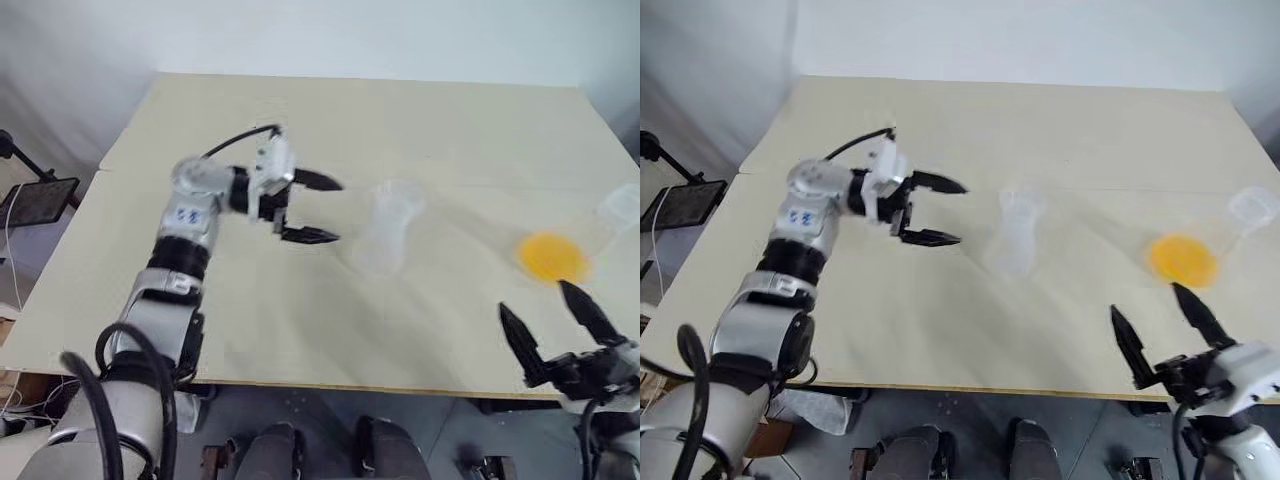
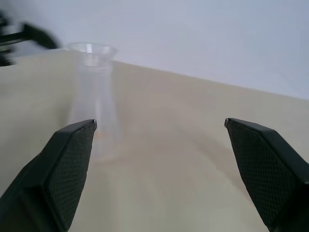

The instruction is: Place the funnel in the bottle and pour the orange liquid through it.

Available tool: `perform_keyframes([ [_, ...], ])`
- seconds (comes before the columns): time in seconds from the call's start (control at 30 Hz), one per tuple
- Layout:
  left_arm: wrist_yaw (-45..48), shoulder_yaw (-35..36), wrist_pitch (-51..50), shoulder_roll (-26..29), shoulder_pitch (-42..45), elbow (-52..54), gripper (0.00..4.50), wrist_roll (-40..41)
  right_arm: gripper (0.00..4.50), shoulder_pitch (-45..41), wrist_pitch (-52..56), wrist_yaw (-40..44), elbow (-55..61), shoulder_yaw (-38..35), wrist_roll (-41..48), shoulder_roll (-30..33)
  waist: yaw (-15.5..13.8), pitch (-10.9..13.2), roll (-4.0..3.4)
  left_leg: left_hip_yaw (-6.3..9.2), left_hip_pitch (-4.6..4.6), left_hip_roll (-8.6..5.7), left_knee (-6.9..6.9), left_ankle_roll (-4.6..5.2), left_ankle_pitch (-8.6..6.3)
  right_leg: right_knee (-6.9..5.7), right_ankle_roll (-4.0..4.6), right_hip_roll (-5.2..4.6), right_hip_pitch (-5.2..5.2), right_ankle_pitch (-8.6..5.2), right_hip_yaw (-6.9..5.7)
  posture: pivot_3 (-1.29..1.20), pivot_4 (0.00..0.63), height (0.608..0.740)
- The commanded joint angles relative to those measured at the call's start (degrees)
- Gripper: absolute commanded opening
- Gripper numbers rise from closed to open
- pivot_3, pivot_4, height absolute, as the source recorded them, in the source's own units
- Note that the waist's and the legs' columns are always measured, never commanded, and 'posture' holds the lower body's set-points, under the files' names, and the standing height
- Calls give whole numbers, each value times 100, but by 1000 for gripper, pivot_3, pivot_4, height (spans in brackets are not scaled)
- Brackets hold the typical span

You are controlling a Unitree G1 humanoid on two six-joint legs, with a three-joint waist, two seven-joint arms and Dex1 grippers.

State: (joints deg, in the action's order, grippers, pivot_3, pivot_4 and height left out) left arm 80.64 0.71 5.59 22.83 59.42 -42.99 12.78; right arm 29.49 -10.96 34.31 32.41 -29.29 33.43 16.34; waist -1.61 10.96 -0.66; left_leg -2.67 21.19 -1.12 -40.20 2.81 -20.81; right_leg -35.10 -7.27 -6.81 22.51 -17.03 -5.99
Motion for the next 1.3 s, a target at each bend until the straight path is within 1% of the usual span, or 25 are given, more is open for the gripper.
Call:
perform_keyframes([
  [0.03,-427,440,-308,171,-512,891,4469,451,4500,227,-338,-320,-7,-568,144,-255,-12,-1,0,8,3,-6,-1,1,0,-1,-2,-5,-1,1,0,0,150,740],
  [0.1,-688,714,-451,322,-1431,1609,4469,664,4500,372,-493,-726,-130,-931,50,-580,18,-9,-11,17,-1,-13,1,1,0,-4,-2,-14,-6,1,5,0,150,740],
  [0.17,-980,808,-834,378,-1980,2213,4469,817,4500,462,-520,-915,-185,-1109,43,-728,35,-14,-21,20,-11,-16,18,0,-1,-9,-2,-29,-6,1,17,0,150,740],
  [0.27,-1212,809,-1307,297,-3085,3441,4469,1200,4500,630,-495,-1814,-410,-1617,-119,-1210,27,-13,-20,28,-6,-15,14,-1,-1,-19,4,-37,-2,-2,20,0,150,740],
  [0.33,-1380,723,-1397,269,-3338,3785,4469,1207,4500,750,-463,-1983,-323,-1692,-101,-1353,2,-13,-20,40,-8,-17,12,-2,0,-22,6,-63,-6,-4,18,0,150,740],
  [0.4,-1594,700,-1478,211,-3411,4007,4469,1253,4500,876,-294,-2014,-157,-1609,-30,-1328,4,-13,-20,46,-9,-23,11,-7,6,-19,8,-71,-11,-4,20,0,150,740],
  [0.5,-1738,621,-1597,167,-3445,4175,4469,1294,4500,905,281,-2144,79,-1338,-148,-1028,39,-26,-35,39,-18,-27,12,-5,10,-19,8,-71,-16,-5,29,0,150,740],
  [0.63,-1893,569,-1677,163,-3381,4249,4469,1349,4500,555,1020,-2356,342,-1154,-278,-371,108,-33,-48,24,-26,-23,21,-9,9,-40,17,-64,-3,-9,38,0,150,740],
  [0.73,-2006,540,-1727,157,-3338,4309,4469,1384,4500,125,1771,-2477,417,-1045,-154,222,110,-34,-48,22,-25,-22,20,-10,10,-44,19,-58,-1,-11,35,0,150,740],
  [0.9,-2177,457,-1807,95,-3395,4537,4469,1456,4500,-748,2707,-2489,66,-973,306,925,39,-34,-47,22,-21,-28,16,-4,14,-43,19,-55,-3,-10,28,0,150,740],
  [1.03,-2244,493,-1924,78,-3468,4806,4469,1639,4500,-1545,3104,-2571,-380,-1007,382,1242,18,-34,-46,24,-15,-40,12,6,19,-42,16,-60,-5,-8,24,0,150,740],
  [1.13,-2267,555,-2066,115,-3507,5031,4469,1855,4500,-2025,3228,-2558,-706,-992,341,1364,19,-34,-46,28,-12,-40,13,6,19,-42,15,-60,-4,-8,19,0,150,740],
  [1.3,-2277,592,-2229,251,-3628,5270,4469,1993,4500,-2708,3335,-2486,-1213,-863,271,1457,33,-34,-47,27,-13,-40,12,7,20,-41,15,-57,-5,-8,17,0,150,740],
])
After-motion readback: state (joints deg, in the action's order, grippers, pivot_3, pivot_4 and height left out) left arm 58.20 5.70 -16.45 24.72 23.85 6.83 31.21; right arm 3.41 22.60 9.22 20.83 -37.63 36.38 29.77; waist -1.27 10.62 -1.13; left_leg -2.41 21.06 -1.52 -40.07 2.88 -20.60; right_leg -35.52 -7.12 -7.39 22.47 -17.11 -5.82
